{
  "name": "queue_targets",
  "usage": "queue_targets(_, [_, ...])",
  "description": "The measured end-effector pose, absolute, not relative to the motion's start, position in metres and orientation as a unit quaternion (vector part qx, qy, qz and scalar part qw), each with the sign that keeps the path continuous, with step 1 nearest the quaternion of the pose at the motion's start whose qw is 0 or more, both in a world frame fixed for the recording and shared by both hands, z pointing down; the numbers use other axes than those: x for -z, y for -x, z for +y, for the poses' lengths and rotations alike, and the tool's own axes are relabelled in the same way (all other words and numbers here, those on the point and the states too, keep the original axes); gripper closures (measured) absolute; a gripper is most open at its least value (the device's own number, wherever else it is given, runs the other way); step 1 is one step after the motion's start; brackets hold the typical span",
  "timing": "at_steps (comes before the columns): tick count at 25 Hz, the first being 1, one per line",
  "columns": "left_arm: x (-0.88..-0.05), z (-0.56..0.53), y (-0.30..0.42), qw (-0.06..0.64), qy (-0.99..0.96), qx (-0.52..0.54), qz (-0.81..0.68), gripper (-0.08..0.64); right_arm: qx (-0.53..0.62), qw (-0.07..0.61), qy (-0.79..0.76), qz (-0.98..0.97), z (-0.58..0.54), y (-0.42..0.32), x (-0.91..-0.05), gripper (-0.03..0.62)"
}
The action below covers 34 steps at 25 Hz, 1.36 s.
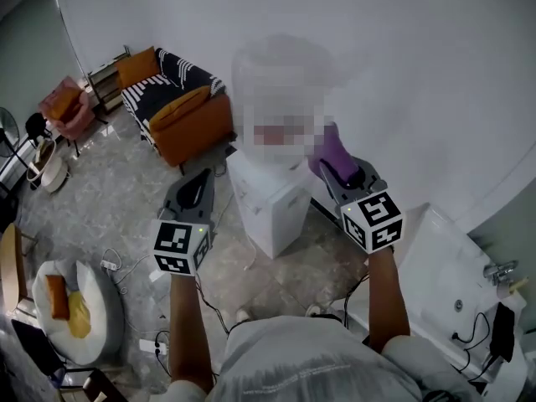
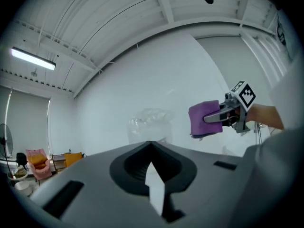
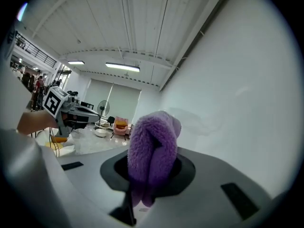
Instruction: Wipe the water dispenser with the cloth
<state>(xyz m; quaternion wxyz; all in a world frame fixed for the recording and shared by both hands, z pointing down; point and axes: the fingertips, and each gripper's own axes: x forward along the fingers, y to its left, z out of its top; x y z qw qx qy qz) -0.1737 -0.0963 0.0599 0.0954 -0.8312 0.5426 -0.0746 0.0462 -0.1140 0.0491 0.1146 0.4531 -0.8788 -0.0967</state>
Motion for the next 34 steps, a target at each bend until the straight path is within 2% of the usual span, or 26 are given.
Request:
queue_targets(9, [-0.036, -0.096, 0.165, 0.137, 0.835, 0.075, 0.527, 0.548, 0.119, 0.106, -0.442, -0.883, -0.111, -0.031, -0.037, 0.528])
queue_targets(34, [-0.064, -0.129, 0.164, 0.116, 0.836, 0.105, 0.526, 0.548, 0.093, 0.117, -0.432, -0.889, -0.139, -0.028, -0.063, 0.529])
